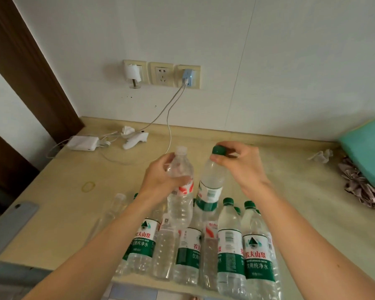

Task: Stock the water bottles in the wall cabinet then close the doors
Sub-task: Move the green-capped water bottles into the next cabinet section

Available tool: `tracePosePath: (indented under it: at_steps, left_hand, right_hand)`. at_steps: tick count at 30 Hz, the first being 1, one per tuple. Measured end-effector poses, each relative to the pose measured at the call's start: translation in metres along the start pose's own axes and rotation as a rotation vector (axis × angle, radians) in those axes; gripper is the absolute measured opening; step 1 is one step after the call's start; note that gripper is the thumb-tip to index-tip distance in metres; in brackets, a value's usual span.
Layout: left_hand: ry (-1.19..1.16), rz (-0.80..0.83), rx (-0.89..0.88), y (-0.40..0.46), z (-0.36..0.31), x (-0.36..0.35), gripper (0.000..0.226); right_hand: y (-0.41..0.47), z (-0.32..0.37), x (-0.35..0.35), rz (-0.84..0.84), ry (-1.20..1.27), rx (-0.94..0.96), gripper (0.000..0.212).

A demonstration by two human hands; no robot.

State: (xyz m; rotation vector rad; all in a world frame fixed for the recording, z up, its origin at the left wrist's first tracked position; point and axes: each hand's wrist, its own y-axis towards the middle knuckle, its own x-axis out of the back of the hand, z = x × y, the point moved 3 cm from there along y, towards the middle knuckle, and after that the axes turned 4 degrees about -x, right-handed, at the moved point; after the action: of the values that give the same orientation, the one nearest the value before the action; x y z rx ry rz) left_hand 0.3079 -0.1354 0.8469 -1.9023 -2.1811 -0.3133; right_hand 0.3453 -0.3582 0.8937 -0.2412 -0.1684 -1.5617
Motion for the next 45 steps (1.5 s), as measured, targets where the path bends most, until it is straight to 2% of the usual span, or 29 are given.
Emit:
tracePosePath:
  at_steps: [5,9,16,23,25,30,32,34,39,45]
  left_hand:
    - [0.041,-0.082,-0.11,0.022,-0.014,-0.02,0.062]
    - [0.153,-0.223,-0.093,0.036,-0.007,-0.038,0.068]
    - [0.171,-0.276,-0.073,0.044,0.021,-0.061,0.068]
    - [0.127,-0.127,-0.036,0.051,0.039,-0.065,0.073]
    - [0.095,-0.085,0.005,0.047,0.047,-0.066,0.08]
    - [0.081,-0.016,0.056,0.038,0.063,-0.07,0.089]
    - [0.043,0.034,0.123,0.036,0.069,-0.068,0.091]
    - [0.008,0.086,0.179,0.035,0.078,-0.067,0.09]
    - [-0.038,0.089,0.207,0.04,0.09,-0.067,0.072]
    - [-0.005,0.111,0.112,0.033,0.072,-0.066,0.064]
  right_hand:
    - [0.018,-0.004,0.006,-0.087,-0.049,0.076,0.037]
    - [0.031,-0.025,0.008,-0.149,-0.067,0.046,0.039]
    - [0.037,-0.056,0.01,-0.107,-0.083,0.026,0.035]
    - [0.037,-0.076,0.015,0.016,-0.057,0.022,0.034]
    - [0.034,-0.085,0.014,0.047,-0.052,-0.028,0.043]
    - [0.035,-0.11,0.007,0.151,-0.119,-0.204,0.085]
    - [0.035,-0.122,0.001,0.232,-0.151,-0.296,0.088]
    - [0.037,-0.134,-0.004,0.253,-0.155,-0.363,0.082]
    - [0.044,-0.142,-0.011,0.231,-0.113,-0.376,0.063]
    - [0.021,-0.115,-0.014,-0.079,0.067,-0.296,0.056]
